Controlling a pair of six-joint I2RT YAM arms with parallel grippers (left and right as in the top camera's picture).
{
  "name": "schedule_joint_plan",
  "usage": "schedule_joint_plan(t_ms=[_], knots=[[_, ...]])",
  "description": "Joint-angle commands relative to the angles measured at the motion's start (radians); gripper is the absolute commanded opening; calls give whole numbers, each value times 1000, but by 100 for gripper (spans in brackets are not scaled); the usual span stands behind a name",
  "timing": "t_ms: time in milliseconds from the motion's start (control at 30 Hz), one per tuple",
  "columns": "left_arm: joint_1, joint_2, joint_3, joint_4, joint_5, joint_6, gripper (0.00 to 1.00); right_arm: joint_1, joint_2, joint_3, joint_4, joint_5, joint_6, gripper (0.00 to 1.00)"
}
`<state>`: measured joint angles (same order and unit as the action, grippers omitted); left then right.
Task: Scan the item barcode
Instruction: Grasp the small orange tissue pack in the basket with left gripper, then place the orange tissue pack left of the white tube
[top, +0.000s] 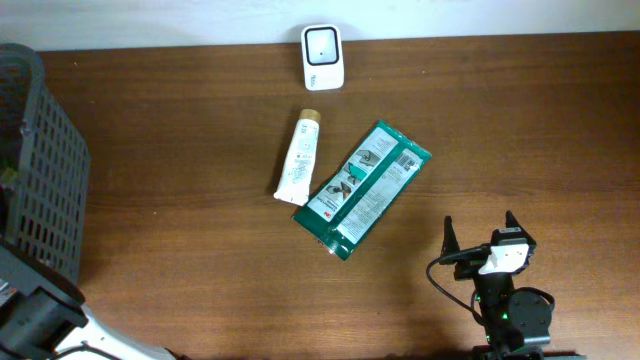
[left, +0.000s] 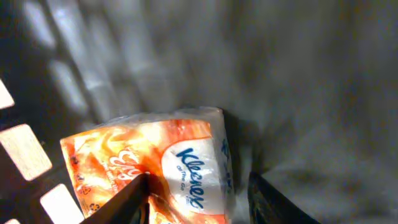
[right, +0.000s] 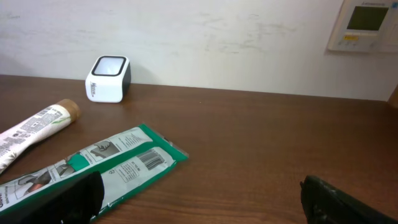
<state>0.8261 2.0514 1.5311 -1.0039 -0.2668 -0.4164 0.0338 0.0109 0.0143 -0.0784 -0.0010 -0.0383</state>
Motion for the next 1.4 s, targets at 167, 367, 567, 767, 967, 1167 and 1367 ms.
schedule_joint_plan(t_ms=[167,367,567,767,967,1167,1367], knots=[[11,15,-75,50,-37,-17,9,7,-7,-9,-1,-6,-6,98],[11,1,-21,24,-29,-16,0,7,-7,-9,-1,-6,-6,98],[-15,-174,219,-7,180,-16,0,7,-7,-9,-1,-6,-6,98],[-182,-465,316,58,269,-13,0,7,-7,-9,-1,-5,-6,98],[-587,-573,315,105,267,110,0,7,-7,-9,-1,-5,-6,98],[-938,-445,314,68,267,259,0,7,-7,-9,-1,-5,-6,98],[-1133,-238,314,5,241,276,0,7,-7,-9,-1,-6,-6,98]])
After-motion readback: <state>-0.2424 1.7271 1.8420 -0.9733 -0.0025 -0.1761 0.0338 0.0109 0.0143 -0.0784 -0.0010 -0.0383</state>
